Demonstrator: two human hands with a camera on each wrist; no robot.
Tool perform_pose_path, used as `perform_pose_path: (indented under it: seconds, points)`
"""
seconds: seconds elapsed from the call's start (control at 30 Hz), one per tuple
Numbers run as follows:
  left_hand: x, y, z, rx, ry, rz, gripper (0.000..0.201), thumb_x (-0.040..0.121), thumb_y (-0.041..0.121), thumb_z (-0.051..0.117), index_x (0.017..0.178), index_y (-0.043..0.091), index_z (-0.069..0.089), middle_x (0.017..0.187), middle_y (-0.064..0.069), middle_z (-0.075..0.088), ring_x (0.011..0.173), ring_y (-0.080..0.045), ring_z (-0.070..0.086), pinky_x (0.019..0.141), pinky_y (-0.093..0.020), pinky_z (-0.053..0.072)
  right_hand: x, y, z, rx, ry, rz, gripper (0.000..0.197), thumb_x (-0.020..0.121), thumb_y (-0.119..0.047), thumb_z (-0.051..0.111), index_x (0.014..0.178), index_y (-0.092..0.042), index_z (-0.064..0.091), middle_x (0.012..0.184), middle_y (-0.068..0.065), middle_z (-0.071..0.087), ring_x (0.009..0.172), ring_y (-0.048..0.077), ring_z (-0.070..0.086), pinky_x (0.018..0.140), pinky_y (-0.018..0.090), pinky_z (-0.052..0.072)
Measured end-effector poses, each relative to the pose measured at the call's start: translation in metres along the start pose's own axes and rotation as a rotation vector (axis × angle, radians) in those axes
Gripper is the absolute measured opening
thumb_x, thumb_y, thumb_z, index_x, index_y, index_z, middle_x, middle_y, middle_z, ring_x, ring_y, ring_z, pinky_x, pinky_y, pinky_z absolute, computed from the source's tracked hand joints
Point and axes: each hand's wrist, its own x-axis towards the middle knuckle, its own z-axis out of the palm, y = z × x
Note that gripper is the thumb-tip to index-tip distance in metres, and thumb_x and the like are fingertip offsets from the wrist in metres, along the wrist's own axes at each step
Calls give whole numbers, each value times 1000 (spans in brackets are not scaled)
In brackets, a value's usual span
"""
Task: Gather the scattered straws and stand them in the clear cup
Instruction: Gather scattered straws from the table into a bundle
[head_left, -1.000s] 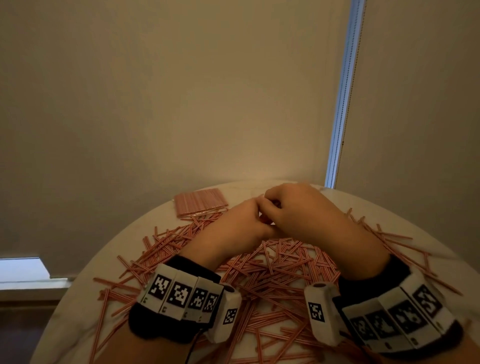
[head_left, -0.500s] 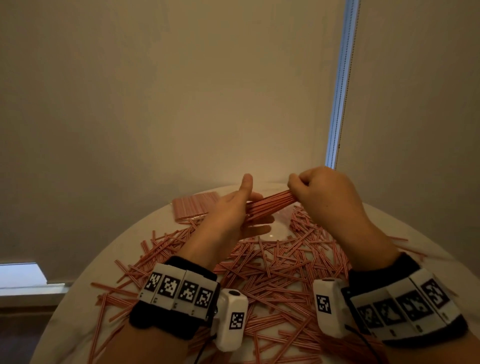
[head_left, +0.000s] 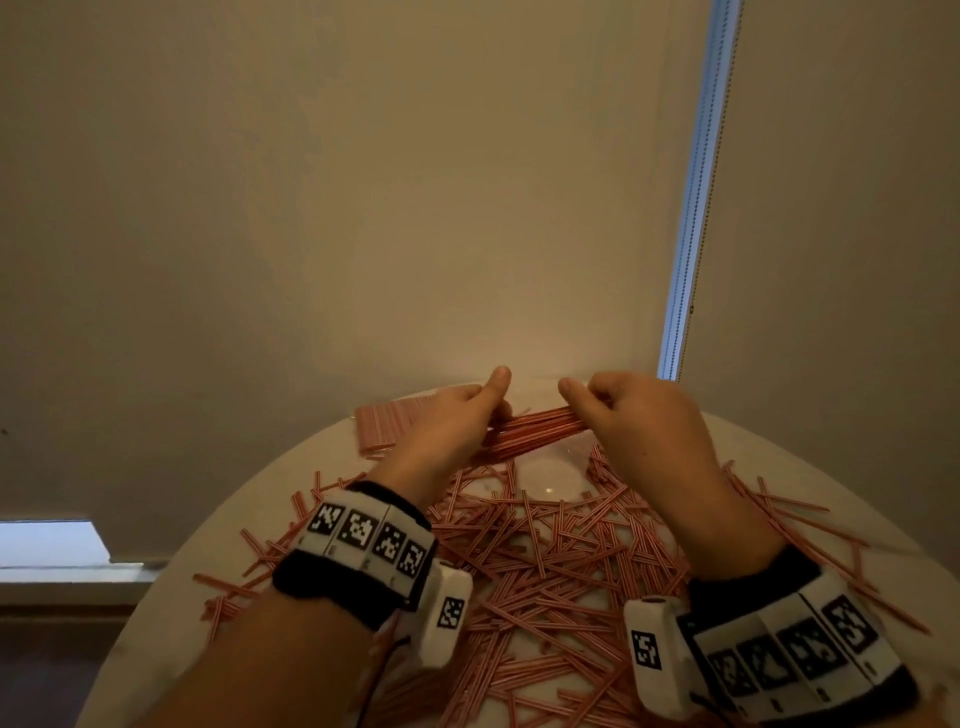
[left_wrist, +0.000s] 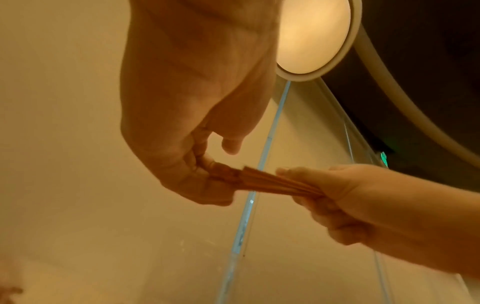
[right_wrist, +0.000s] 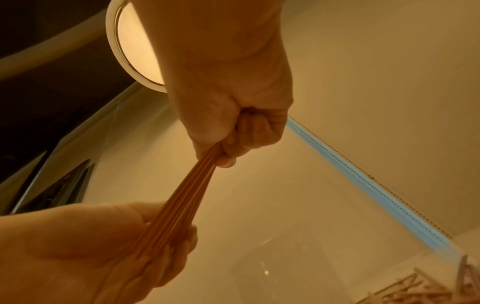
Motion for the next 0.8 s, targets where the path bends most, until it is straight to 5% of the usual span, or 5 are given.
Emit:
perform_pose_path:
  seconds: [0.17, 0.3, 0.37, 0.57, 0.8]
  points:
    - [36, 16, -6, 396, -25, 53, 52, 93, 62, 62, 120, 17, 61, 121, -2, 66, 102, -17, 67, 88, -36, 60, 38, 23, -16, -201, 57, 102, 51, 98, -53, 47, 63, -20, 61, 50, -1, 54, 47, 16, 54, 48, 27, 42]
    - [60, 13, 12, 634, -253, -31, 127, 60, 83, 73, 159, 18, 26, 157, -12, 42, 138, -31, 49, 113, -51, 42, 73, 32, -19, -353, -11, 96, 46, 98, -47, 51, 63, -19, 60, 55, 2, 56, 51, 21, 55, 51, 29, 43]
    - [70, 11, 22, 754, -330, -41, 144, 54, 83, 78, 163, 20, 8, 165, -14, 29, 147, -32, 36, 119, -49, 34, 86, 31, -13, -441, -112, 77, 44, 98, -46, 51, 67, -16, 59, 62, 3, 58, 57, 22, 57, 58, 35, 51]
    - [80, -1, 34, 1041, -237, -21, 133, 53, 86, 76, 153, 13, 31, 150, -13, 37, 116, -27, 49, 89, -41, 48, 110, 27, 17, -546, -389, 33, 43, 101, -43, 49, 72, -13, 54, 70, 5, 57, 62, 19, 53, 62, 33, 44]
    - [62, -2, 25, 1040, -240, -21, 126, 59, 81, 78, 154, 11, 31, 149, -14, 41, 124, -32, 52, 102, -49, 51, 98, 11, 46, -598, -663, -27, 41, 102, -46, 46, 96, -9, 64, 84, 6, 62, 83, 25, 60, 75, 36, 49]
